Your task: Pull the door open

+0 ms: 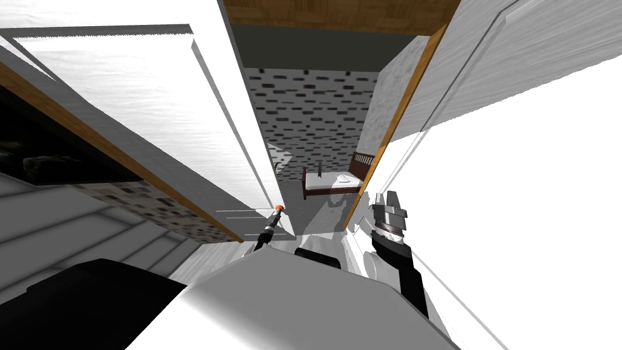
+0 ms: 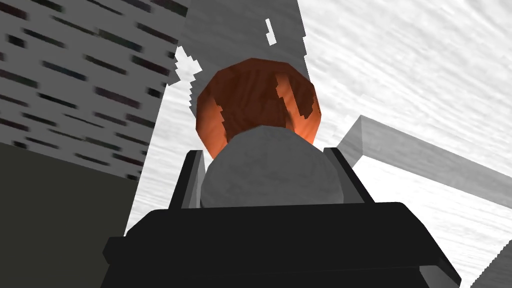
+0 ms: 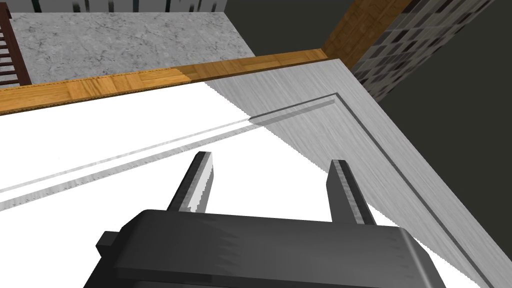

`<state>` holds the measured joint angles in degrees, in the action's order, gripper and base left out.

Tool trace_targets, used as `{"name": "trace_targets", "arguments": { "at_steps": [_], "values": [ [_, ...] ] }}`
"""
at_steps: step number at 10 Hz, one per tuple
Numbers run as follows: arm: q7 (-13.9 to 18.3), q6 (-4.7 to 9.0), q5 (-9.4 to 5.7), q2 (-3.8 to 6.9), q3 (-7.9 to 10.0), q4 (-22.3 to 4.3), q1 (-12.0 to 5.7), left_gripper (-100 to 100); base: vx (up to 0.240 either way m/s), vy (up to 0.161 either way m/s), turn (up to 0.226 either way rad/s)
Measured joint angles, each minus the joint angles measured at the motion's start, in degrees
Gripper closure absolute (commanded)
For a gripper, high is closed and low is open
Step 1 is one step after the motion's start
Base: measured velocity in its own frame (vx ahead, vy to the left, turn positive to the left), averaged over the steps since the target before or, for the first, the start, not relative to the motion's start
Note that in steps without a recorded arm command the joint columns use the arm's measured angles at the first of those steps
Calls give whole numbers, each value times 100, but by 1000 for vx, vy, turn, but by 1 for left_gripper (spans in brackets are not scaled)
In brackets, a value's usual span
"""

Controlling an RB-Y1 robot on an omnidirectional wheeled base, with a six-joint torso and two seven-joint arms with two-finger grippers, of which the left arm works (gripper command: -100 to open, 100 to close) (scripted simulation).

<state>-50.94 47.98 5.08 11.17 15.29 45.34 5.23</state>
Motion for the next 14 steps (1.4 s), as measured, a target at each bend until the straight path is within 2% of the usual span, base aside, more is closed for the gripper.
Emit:
{"name": "trace_targets", "arguments": {
  "at_steps": [5, 10, 14],
  "values": [
    [734, -45, -167, 17, -88, 35, -10, 100, -39, 9, -30],
    [1416, 21, -334, 65, -160, -158, -132, 100, -36, 8, -30],
    [1946, -32, -445, 58, -225, -115, -131, 100, -34, 9, -35]
  ]
}}
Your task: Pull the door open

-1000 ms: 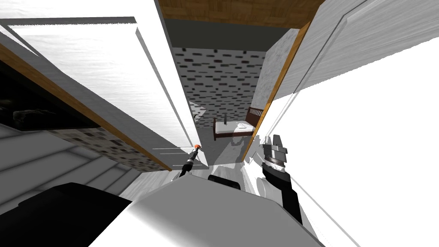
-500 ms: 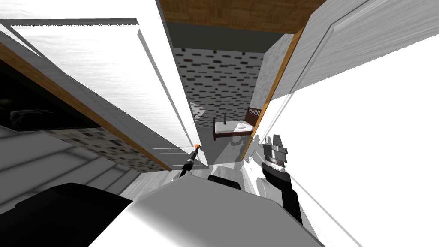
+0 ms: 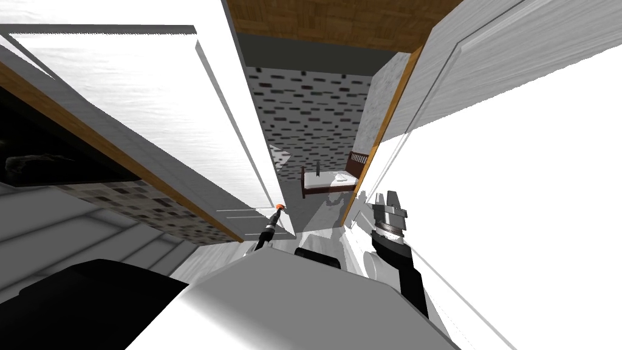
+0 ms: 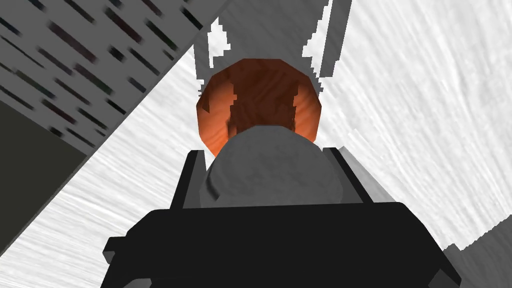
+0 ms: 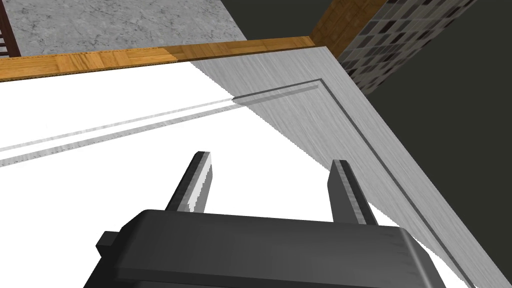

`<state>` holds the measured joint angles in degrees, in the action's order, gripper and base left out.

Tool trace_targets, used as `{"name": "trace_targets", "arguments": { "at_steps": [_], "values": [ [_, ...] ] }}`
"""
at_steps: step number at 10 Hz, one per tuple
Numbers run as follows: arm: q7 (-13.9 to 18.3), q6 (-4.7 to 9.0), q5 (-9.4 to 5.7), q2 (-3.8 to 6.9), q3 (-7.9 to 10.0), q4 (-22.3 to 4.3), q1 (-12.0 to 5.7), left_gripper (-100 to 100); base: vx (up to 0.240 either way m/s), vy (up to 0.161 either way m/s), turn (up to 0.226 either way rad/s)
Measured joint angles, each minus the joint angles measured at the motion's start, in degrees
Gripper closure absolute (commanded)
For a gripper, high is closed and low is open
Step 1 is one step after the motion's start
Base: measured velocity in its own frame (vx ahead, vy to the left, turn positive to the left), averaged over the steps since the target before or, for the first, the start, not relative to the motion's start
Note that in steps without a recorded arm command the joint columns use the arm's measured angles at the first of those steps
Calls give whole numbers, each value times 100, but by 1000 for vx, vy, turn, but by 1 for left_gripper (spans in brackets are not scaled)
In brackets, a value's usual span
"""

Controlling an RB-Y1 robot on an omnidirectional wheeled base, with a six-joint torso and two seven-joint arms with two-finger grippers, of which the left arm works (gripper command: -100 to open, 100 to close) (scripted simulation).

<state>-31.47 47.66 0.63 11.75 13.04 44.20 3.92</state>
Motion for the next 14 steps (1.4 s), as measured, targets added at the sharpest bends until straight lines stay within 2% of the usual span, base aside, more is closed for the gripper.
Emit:
{"name": "trace_targets", "arguments": {
  "at_steps": [3, 8, 11, 14],
  "values": [
    [440, 49, -119, 22, -56, -120, -73, 100, -31, 6, -24],
    [1103, -8, -292, 31, -152, -76, -74, 100, -35, 12, -36],
    [1501, 35, -381, 50, -204, -191, -145, 100, -34, 4, -31],
    [1950, 19, -510, 69, -267, -241, -204, 100, -44, 12, -44]
  ]
}}
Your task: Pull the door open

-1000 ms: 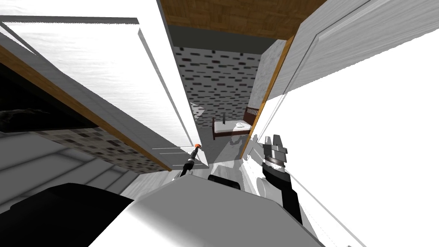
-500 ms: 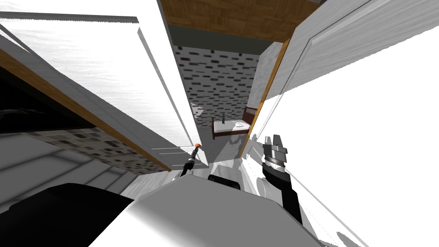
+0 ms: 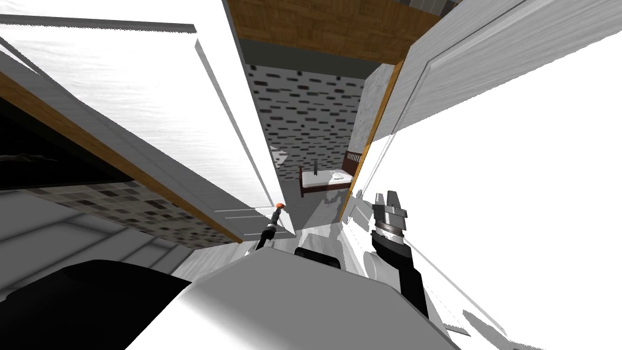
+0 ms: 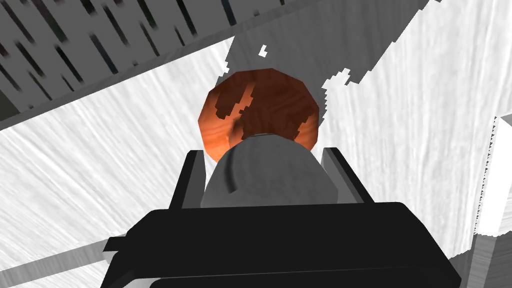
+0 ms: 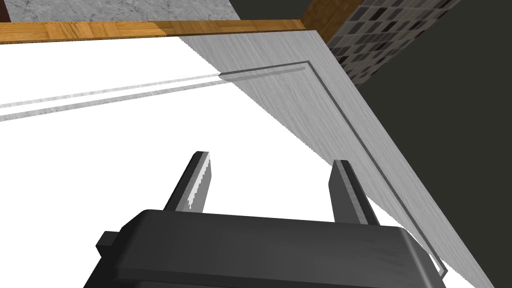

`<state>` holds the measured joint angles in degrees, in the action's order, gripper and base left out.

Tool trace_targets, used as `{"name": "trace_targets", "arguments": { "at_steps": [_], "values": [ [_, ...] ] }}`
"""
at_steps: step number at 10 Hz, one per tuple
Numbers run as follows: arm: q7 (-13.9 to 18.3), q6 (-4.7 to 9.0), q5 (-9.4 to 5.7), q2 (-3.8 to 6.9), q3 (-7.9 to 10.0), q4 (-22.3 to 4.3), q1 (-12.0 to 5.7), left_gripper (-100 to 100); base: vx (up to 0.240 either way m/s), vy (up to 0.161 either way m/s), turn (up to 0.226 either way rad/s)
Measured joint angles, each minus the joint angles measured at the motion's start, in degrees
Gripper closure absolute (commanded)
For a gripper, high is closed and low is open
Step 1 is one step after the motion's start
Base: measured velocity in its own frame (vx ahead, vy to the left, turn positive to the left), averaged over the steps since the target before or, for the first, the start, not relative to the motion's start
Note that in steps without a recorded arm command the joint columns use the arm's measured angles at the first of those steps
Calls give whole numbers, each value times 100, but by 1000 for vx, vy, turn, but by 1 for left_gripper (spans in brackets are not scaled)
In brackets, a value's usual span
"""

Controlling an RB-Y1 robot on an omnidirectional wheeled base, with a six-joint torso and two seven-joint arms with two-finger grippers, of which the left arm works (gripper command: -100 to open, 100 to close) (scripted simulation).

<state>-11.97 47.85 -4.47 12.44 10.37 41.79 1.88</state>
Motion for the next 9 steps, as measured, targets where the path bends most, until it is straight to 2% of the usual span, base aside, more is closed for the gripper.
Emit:
{"name": "trace_targets", "arguments": {
  "at_steps": [2, 9],
  "values": [
    [265, 34, -65, 1, -38, -73, -41, 100, -29, 9, -28],
    [1183, 9, -321, 28, -181, -106, -104, 100, -35, 8, -36]
  ]
}}
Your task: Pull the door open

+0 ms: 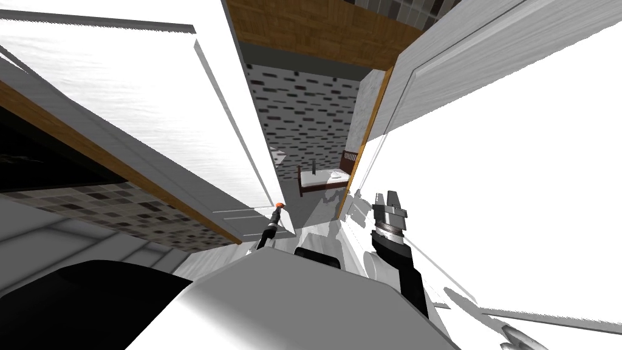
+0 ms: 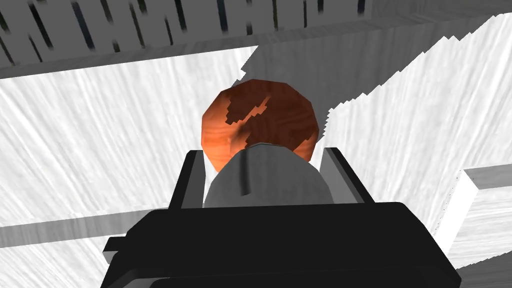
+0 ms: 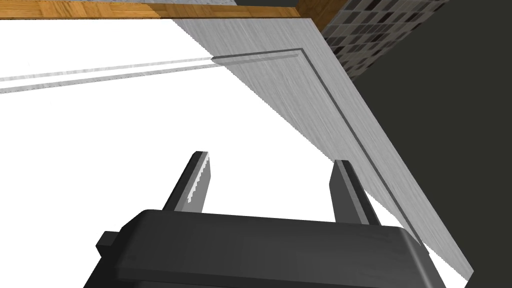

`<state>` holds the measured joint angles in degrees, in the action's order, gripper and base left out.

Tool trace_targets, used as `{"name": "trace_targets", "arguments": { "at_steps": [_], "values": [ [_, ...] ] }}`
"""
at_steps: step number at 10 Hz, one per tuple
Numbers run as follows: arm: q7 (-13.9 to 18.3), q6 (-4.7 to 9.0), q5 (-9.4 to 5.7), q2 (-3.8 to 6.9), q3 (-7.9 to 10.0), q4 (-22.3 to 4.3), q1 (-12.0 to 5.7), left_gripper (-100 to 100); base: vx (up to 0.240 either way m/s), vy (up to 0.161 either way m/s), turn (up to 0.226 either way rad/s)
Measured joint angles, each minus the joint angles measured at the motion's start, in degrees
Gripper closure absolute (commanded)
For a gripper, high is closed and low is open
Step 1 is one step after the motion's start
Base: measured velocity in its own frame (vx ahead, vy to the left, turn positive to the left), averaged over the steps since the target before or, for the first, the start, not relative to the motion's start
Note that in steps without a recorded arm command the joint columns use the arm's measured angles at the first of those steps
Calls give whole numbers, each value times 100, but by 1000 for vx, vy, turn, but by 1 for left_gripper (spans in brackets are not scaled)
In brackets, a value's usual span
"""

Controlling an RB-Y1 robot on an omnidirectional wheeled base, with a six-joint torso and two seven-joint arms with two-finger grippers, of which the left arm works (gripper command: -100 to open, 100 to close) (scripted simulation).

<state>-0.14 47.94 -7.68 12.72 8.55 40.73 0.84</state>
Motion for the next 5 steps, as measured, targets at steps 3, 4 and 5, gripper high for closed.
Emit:
{"name": "trace_targets", "arguments": {
  "at_steps": [3, 4, 5],
  "values": [
    [400, -26, -109, -3, -60, 5, -20, 100, -32, 8, -30],
    [505, -21, -133, -1, -74, -20, -38, 100, -33, 6, -28],
    [650, 26, -175, 12, -97, -126, -103, 100, -57, 10, -76]
  ]
}}
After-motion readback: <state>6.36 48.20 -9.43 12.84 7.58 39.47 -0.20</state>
